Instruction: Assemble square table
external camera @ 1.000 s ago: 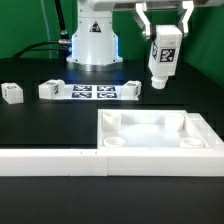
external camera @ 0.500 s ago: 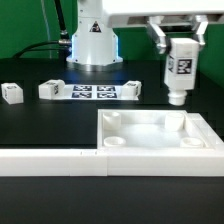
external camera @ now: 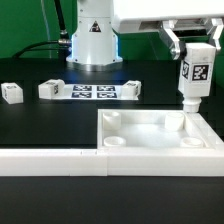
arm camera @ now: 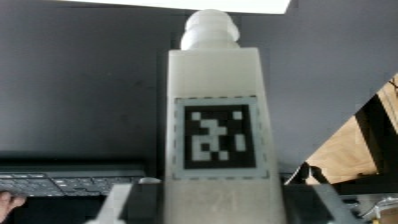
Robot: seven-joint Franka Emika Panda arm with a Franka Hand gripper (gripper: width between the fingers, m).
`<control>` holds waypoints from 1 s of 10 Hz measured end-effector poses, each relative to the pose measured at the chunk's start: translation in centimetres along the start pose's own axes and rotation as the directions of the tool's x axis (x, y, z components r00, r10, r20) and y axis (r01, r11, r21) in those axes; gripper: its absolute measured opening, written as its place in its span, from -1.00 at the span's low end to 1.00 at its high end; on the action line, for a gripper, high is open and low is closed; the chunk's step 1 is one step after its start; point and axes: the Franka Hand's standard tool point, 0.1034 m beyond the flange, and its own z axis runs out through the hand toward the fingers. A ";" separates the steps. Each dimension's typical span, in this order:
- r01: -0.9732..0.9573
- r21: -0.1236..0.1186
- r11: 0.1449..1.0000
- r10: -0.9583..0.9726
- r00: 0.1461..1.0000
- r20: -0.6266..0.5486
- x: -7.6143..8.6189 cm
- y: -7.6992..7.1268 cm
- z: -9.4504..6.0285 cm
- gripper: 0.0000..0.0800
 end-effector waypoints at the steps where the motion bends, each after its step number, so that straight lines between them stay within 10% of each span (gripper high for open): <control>1: -0.001 -0.001 1.000 0.001 1.000 -0.021 -0.2 -0.3 0.1 -0.27; 10: 0.015 -0.007 1.000 -0.015 1.000 -0.001 -4.0 -1.5 3.0 -0.27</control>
Offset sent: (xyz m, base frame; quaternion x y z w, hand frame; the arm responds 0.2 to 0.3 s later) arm 0.0096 0.0004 -0.0110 -0.0231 0.0282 -0.0076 0.9993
